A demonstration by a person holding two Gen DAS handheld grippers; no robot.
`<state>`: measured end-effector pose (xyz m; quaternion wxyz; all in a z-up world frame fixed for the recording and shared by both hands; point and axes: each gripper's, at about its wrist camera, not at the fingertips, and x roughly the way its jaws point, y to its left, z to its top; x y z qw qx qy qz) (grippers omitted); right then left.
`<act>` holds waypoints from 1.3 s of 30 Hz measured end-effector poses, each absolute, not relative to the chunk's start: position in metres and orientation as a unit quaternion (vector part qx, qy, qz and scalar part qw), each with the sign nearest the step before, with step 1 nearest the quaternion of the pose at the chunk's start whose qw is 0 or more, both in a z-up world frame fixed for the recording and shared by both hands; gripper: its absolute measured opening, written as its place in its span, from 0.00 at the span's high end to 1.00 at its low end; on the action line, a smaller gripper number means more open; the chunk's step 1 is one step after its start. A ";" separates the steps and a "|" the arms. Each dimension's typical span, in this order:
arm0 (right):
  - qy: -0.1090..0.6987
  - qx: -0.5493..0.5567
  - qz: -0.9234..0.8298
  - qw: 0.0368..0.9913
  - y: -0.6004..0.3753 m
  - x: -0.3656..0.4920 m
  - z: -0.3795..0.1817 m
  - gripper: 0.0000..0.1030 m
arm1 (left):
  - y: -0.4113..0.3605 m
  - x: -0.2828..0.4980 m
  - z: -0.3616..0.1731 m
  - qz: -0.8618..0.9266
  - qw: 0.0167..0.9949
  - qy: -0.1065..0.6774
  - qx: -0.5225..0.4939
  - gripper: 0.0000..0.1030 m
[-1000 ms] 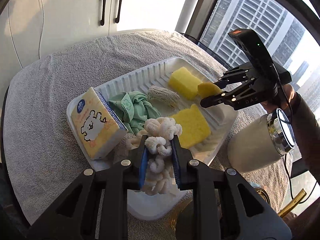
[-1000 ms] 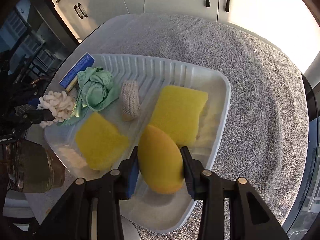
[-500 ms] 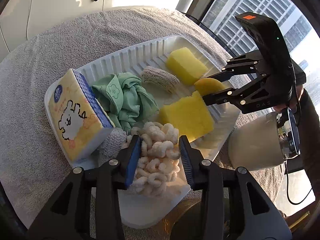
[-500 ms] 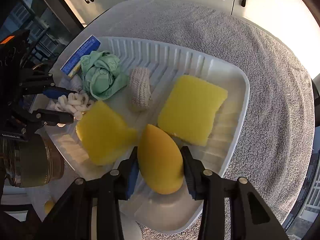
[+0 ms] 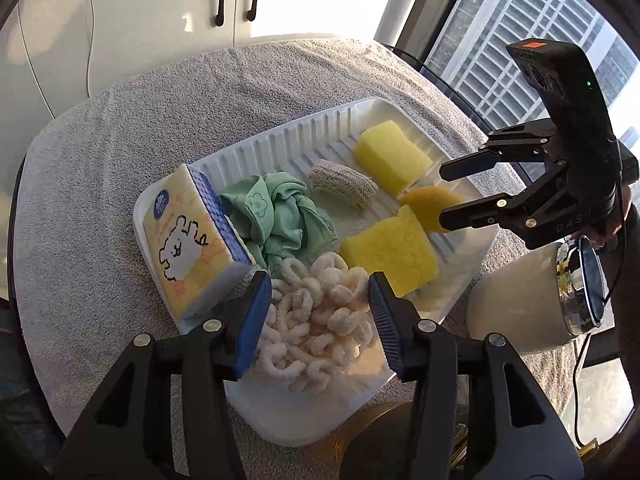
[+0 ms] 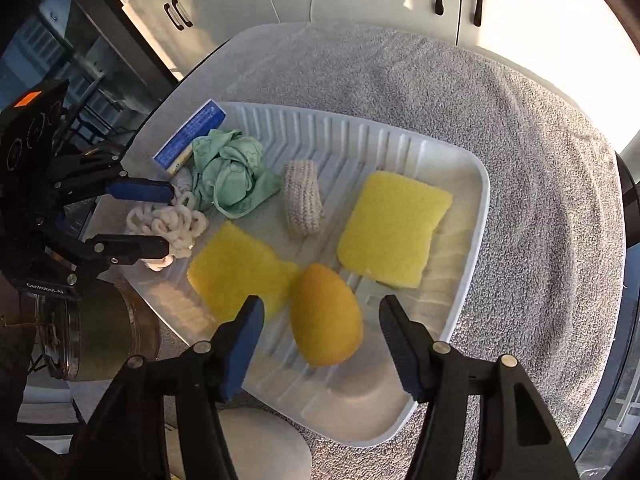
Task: Organize soft objects
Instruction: 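Open the right gripper to drop the egg sponge while the left releases the rope toy, then move both open grippers back to the items beside the white mug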
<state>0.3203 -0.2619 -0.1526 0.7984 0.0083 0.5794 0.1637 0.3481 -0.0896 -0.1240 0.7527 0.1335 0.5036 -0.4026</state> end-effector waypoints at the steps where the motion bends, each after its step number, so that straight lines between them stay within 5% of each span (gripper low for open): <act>1: 0.575 0.011 0.157 0.803 -0.264 0.319 -0.150 0.39 | -0.086 0.349 -0.121 -0.395 0.761 0.499 0.127 0.53; 18: 0.523 0.081 0.075 0.845 -0.319 0.273 -0.129 0.39 | -0.013 0.327 -0.091 -0.253 0.876 0.400 0.096 0.52; 39: 0.515 0.134 -0.017 0.847 -0.385 0.167 -0.152 0.38 | 0.070 0.265 -0.101 -0.140 0.914 0.369 0.091 0.52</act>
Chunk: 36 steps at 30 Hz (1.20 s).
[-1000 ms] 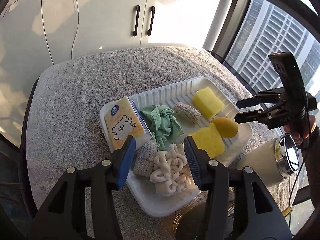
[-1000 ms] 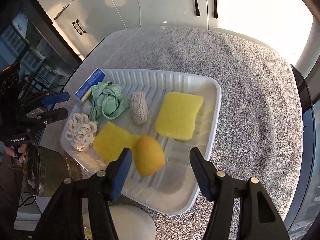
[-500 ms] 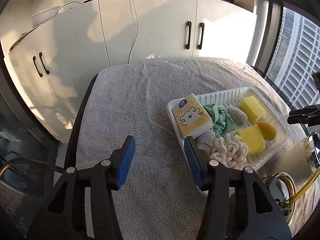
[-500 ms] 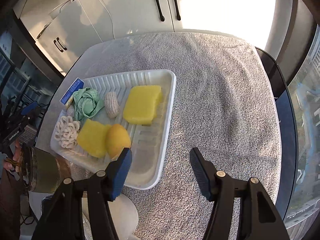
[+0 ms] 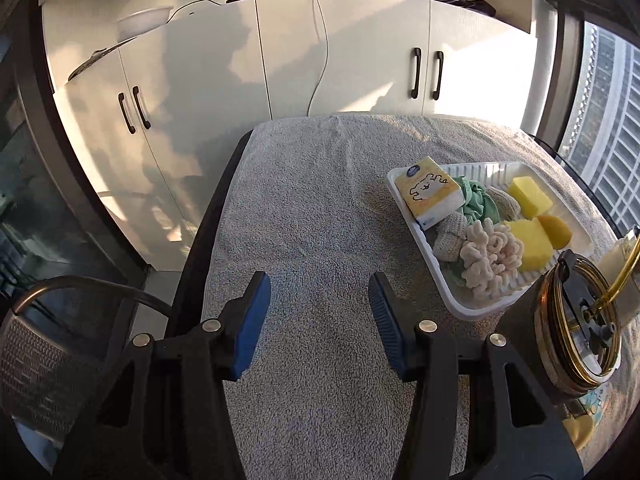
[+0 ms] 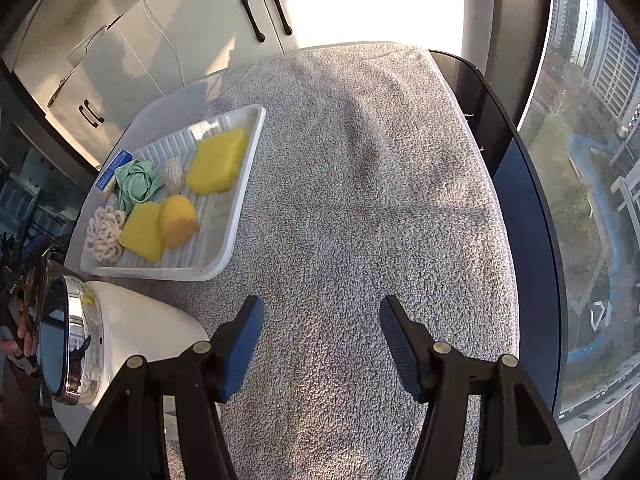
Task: Organize soft objects
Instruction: 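Move both open grippers back to the items beside the white mug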
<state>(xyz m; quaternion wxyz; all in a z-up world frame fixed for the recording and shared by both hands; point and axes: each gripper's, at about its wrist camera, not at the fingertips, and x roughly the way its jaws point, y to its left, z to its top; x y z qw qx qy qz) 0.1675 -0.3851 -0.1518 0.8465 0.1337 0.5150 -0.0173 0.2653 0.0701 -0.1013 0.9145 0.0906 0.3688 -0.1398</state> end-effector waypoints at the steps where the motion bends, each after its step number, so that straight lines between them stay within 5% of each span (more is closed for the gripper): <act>1: 0.516 0.137 -0.018 0.845 -0.387 0.162 -0.153 0.38 | 0.073 0.261 -0.102 -0.135 0.916 0.366 0.091 0.52; 36: 0.498 0.078 -0.013 0.863 -0.296 -0.002 -0.162 0.37 | 0.098 0.100 -0.120 -0.180 0.912 0.361 0.067 0.52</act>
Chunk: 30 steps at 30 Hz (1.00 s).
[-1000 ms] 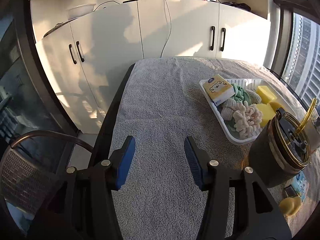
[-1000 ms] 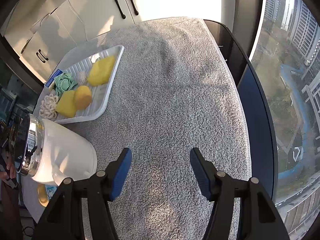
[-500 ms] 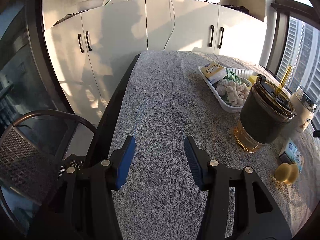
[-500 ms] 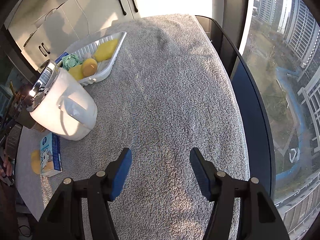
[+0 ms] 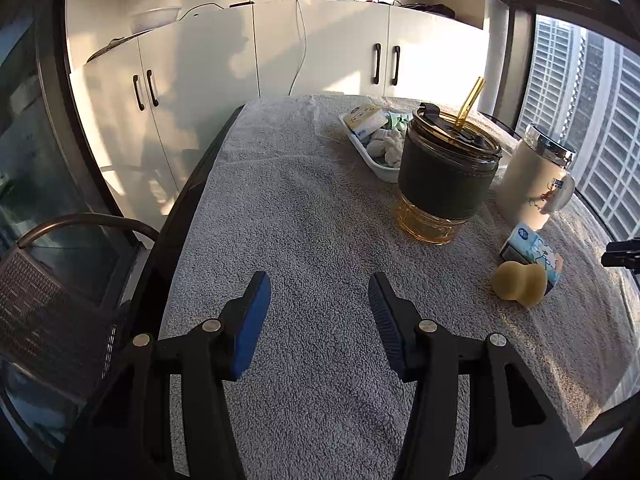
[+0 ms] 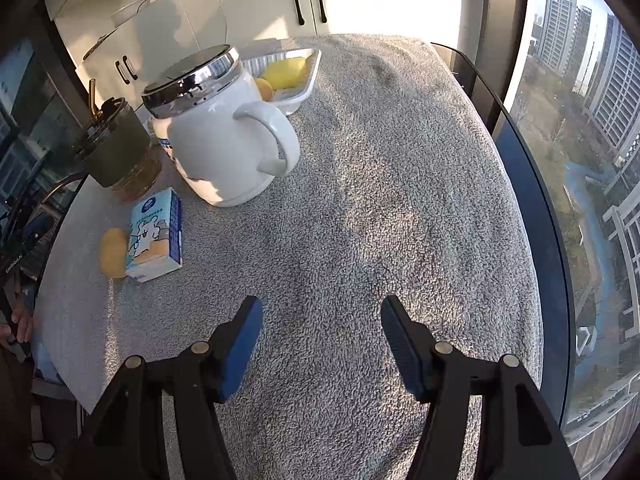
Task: Organize soft objects
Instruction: 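Move both open grippers back to the items beside the white mug, then grasp the tan gourd sponge with the left gripper while the right grasps the Vinda tissue pack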
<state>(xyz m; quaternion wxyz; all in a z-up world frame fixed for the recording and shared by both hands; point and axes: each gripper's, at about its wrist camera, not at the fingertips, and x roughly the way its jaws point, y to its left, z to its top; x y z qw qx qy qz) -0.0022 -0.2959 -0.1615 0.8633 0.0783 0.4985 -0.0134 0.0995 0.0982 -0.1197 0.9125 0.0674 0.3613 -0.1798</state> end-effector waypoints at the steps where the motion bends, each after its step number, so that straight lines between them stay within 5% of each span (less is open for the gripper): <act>1: 0.498 0.072 -0.009 0.864 -0.290 -0.004 -0.162 0.37 | 0.095 0.097 -0.119 -0.189 0.910 0.363 0.065 0.52; 19: 0.502 0.055 0.090 0.859 -0.193 -0.001 -0.179 0.37 | 0.011 0.061 -0.116 -0.337 0.857 0.388 0.029 0.52; 30: 0.490 0.056 0.099 0.864 -0.171 0.028 -0.191 0.37 | -0.044 0.066 -0.138 -0.353 0.835 0.412 0.093 0.52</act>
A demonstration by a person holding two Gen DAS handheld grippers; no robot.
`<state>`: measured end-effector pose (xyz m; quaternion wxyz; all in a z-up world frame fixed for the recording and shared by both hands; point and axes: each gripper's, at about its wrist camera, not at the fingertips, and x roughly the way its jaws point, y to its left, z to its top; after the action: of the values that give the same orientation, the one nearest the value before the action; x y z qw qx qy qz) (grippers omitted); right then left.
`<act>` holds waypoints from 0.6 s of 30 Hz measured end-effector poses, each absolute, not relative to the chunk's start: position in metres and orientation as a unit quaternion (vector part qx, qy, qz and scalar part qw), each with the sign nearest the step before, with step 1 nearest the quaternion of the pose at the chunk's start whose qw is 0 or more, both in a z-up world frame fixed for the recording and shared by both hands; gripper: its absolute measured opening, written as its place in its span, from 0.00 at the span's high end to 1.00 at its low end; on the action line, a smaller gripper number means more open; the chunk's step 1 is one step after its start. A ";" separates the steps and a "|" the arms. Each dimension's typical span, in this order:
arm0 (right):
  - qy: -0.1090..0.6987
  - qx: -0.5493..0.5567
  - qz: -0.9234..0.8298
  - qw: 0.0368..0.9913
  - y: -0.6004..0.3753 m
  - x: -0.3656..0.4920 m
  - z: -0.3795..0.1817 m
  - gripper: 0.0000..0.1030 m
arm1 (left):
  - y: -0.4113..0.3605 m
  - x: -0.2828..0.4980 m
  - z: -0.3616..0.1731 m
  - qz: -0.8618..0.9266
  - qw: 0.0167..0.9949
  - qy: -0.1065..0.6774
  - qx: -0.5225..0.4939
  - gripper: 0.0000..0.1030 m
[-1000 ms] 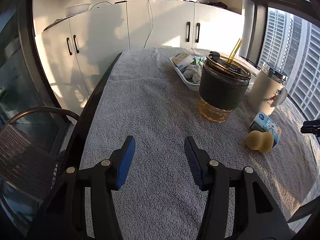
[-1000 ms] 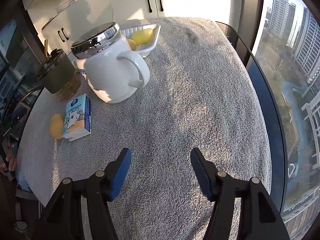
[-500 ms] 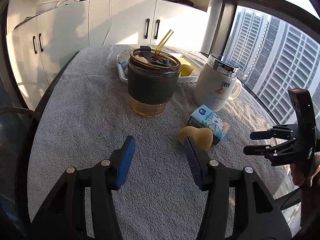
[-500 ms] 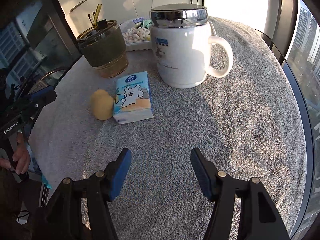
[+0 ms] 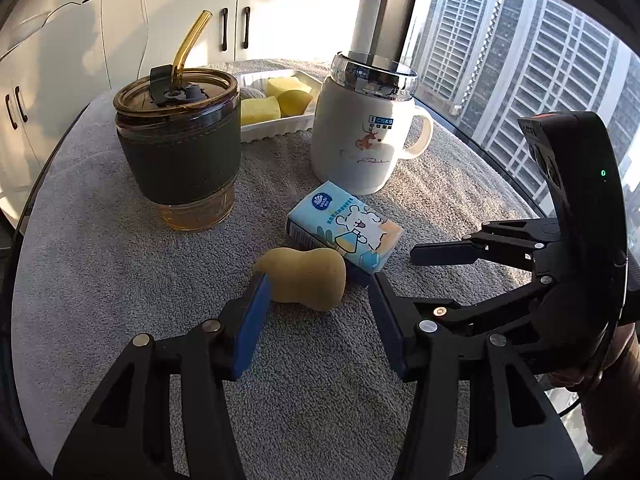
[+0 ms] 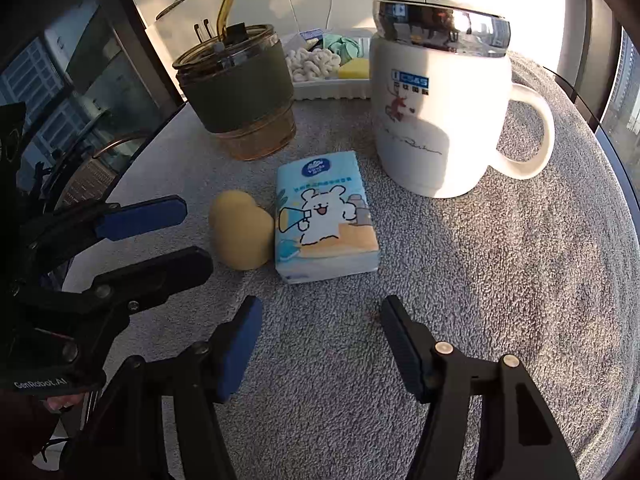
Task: Organize soft objects
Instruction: 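Grasp the tan gourd sponge with the left gripper while the right grasps the Vinda tissue pack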
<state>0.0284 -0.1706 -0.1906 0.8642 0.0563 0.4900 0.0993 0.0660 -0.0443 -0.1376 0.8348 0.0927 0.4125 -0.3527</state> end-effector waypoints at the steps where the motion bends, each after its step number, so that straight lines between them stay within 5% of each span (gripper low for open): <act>1: 0.489 0.052 0.094 0.865 -0.170 0.031 -0.191 0.38 | -0.045 0.068 -0.139 -0.352 0.835 0.413 0.093 0.52; 18: 0.462 -0.041 0.090 0.882 -0.146 0.044 -0.195 0.37 | -0.053 0.097 -0.161 -0.359 0.804 0.465 0.095 0.41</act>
<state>0.0444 -0.1463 -0.1949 0.8815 -0.0411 0.4616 0.0905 0.0970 -0.0529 -0.1614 0.8039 0.0948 0.4649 -0.3587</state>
